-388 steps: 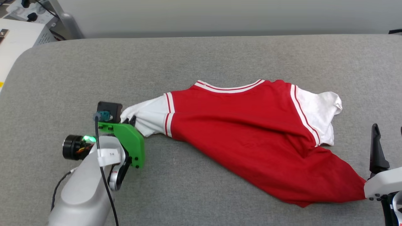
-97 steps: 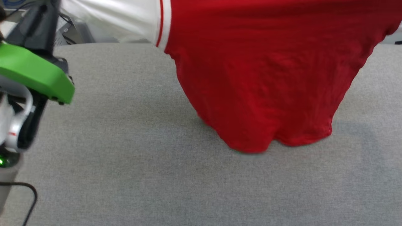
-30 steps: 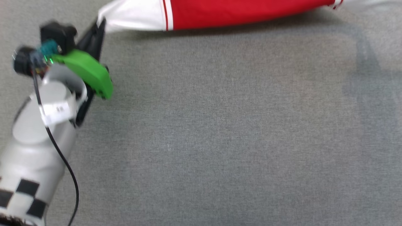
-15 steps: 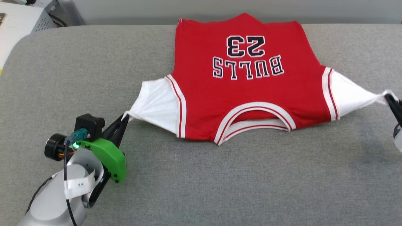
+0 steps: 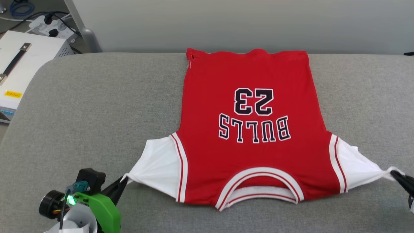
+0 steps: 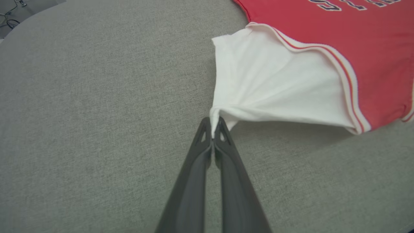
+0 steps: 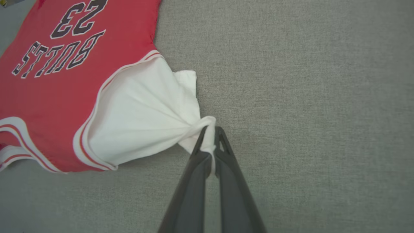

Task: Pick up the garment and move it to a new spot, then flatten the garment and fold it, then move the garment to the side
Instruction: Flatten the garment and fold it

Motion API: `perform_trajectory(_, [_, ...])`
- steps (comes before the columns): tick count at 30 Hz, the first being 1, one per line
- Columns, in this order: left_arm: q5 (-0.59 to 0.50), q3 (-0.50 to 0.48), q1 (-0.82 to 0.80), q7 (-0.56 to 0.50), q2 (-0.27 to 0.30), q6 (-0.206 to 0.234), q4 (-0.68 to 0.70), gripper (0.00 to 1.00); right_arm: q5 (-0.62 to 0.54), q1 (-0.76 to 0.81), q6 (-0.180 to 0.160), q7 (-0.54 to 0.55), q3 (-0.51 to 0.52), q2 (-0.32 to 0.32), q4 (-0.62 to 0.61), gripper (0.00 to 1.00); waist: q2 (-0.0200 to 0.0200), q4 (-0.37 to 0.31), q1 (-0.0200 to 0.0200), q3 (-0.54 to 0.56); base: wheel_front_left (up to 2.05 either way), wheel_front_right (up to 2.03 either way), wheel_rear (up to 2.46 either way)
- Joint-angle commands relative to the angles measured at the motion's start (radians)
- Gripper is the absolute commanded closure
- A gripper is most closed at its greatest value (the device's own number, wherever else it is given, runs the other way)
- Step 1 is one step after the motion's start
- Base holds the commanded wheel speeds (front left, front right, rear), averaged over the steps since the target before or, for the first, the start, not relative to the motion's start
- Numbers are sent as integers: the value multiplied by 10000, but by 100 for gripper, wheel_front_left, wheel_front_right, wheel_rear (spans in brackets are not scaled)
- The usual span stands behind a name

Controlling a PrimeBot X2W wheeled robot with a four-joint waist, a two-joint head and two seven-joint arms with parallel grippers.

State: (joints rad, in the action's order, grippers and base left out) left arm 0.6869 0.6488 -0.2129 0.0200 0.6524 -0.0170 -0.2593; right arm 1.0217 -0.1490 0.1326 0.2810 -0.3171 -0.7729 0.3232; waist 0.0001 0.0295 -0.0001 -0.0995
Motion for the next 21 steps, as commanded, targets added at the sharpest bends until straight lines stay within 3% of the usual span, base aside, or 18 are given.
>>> perform_trajectory(1, [166, -42, 319, -86, 226, 122, 92, 100, 160, 364, -19, 264, 130, -100, -84, 100, -1, 18, 1, 114, 0, 0, 0])
perform_trajectory(4, [348, -9, 666, -313, 401, 159, 398, 100, 319, 1079, -19, 932, 172, -142, -407, 100, -1, 58, 1, 196, 0, 0, 0])
perform_trajectory(6, [449, 288, 838, -678, 511, -181, 825, 100, 420, 1861, -19, 1385, 387, -75, -786, 100, -1, 153, 1, 222, 0, 0, 0])
perform_trajectory(10, [606, 407, 757, -878, 444, -384, 1202, 100, 302, 2093, -19, 1600, 795, 13, -1065, 100, -1, 230, 1, 148, 0, 0, 0])
perform_trajectory(11, [653, 392, 719, -891, 425, -403, 1296, 100, 246, 2076, -19, 1615, 923, 23, -1139, 38, -1, 249, 1, 109, 0, 0, 0])
perform_trajectory(12, [693, 379, 670, -920, 406, -411, 1424, 100, 256, 2069, -19, 1764, 1103, 64, -1144, 0, -1, 272, 1, 56, 0, 0, 0])
perform_trajectory(21, [696, 521, 274, -1727, 491, -262, 2939, 100, 48, 1125, -19, 2654, 2735, 176, -2725, 0, -1, 613, 1, -970, 0, 0, 0])
